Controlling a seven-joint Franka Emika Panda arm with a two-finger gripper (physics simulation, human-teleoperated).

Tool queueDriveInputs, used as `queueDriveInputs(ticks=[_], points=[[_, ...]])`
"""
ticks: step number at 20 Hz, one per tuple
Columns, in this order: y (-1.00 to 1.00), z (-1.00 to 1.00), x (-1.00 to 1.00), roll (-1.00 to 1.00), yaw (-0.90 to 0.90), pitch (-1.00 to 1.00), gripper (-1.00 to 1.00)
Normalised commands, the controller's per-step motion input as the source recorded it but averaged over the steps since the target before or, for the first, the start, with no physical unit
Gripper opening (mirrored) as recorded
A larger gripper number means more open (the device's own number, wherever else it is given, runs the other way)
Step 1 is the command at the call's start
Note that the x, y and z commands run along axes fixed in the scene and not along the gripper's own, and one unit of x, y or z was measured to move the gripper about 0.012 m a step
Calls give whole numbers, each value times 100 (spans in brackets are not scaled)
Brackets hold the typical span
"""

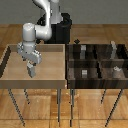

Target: Place the milk carton into the appropriate compartment.

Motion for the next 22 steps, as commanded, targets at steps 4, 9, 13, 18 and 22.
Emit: queueDriveInputs(ticks=[4, 9, 13, 18, 22], points=[[0, -50, -25, 0, 0, 0, 100], [0, -20, 0, 0, 0, 0, 100], [0, 0, 0, 0, 0, 0, -100], [0, 20, 0, 0, 0, 0, -100], [0, 75, 0, 0, 0, 0, -100]])
